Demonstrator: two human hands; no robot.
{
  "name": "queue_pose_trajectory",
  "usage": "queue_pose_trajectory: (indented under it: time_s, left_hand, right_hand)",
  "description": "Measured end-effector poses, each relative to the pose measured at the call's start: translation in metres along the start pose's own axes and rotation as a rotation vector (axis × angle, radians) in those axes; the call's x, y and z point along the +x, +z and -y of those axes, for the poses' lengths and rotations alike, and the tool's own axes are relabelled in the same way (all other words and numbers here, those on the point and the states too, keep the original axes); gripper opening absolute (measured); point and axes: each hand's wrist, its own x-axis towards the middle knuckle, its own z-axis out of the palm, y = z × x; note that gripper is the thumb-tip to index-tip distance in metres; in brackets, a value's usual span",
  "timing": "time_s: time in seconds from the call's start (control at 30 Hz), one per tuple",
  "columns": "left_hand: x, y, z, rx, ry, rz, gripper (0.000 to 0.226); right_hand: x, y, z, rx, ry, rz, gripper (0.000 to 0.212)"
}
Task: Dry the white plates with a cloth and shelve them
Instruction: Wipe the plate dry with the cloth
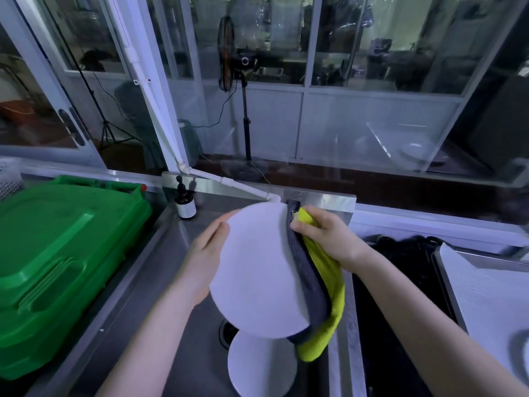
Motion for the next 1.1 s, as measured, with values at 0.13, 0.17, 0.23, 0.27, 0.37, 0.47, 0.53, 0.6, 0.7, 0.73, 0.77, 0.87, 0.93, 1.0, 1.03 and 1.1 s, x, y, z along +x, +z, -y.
queue_pose_trajectory:
  time_s: [0.13, 0.17, 0.23, 0.27, 0.37, 0.47, 0.53, 0.6, 0.7, 0.73, 0.77, 0.87, 0.93, 1.0, 1.03, 1.1]
  left_hand:
    - [0.008, -0.002, -0.007, 0.108, 0.040, -0.041, 0.023]
    - [0.008, -0.002, -0.007, 0.086, 0.039, -0.103, 0.019]
    - [0.000, 0.002, 0.000, -0.004, 0.023, -0.242, 0.017]
    - [-0.006, 0.007, 0.006, -0.058, 0.007, -0.297, 0.017]
    - [-0.022, 0.036, 0.016, -0.257, -0.062, -0.372, 0.033]
    - [-0.017, 0.048, 0.015, -0.356, -0.061, -0.471, 0.031]
    - [-0.012, 0.042, 0.011, -0.296, -0.026, -0.459, 0.020]
    - [-0.010, 0.029, 0.011, -0.188, 0.016, -0.402, 0.027]
    - [-0.007, 0.007, 0.005, 0.007, 0.082, -0.238, 0.026]
    - [-0.005, 0.001, 0.002, 0.081, 0.104, -0.168, 0.028]
    - [-0.003, -0.001, -0.002, 0.151, 0.121, -0.102, 0.029]
    - [0.000, -0.001, -0.005, 0.218, 0.165, -0.013, 0.021]
    - [-0.001, 0.001, -0.005, 0.172, 0.168, -0.047, 0.022]
    - [-0.004, 0.005, -0.002, 0.122, 0.156, -0.117, 0.026]
    - [-0.005, 0.008, 0.000, 0.067, 0.137, -0.175, 0.027]
    - [-0.007, 0.016, 0.004, -0.090, 0.075, -0.303, 0.029]
  right_hand:
    - [0.006, 0.001, 0.007, -0.058, -0.045, 0.122, 0.008]
    - [0.005, 0.001, 0.006, -0.041, -0.048, 0.077, 0.008]
    - [0.002, 0.003, 0.000, 0.035, -0.028, -0.092, 0.008]
    - [-0.001, 0.006, -0.005, 0.128, 0.004, -0.208, 0.006]
    - [-0.011, 0.025, -0.017, 0.439, 0.126, -0.497, 0.009]
    - [-0.022, 0.047, -0.028, 0.511, 0.191, -0.579, 0.009]
    - [-0.024, 0.050, -0.031, 0.511, 0.193, -0.542, 0.010]
    - [-0.019, 0.040, -0.026, 0.424, 0.149, -0.478, 0.008]
    - [-0.004, 0.017, -0.008, 0.074, -0.027, -0.323, 0.013]
    - [0.002, 0.011, 0.001, -0.068, -0.075, -0.231, 0.017]
    - [0.007, 0.009, 0.009, -0.180, -0.103, -0.136, 0.023]
    - [0.015, 0.009, 0.019, -0.301, -0.118, 0.038, 0.022]
    - [0.013, 0.008, 0.017, -0.232, -0.124, 0.003, 0.011]
    - [0.005, 0.007, 0.007, -0.103, -0.088, -0.094, 0.006]
    - [-0.002, 0.009, -0.001, 0.010, -0.043, -0.164, 0.005]
    - [-0.018, 0.022, -0.019, 0.267, 0.064, -0.305, 0.008]
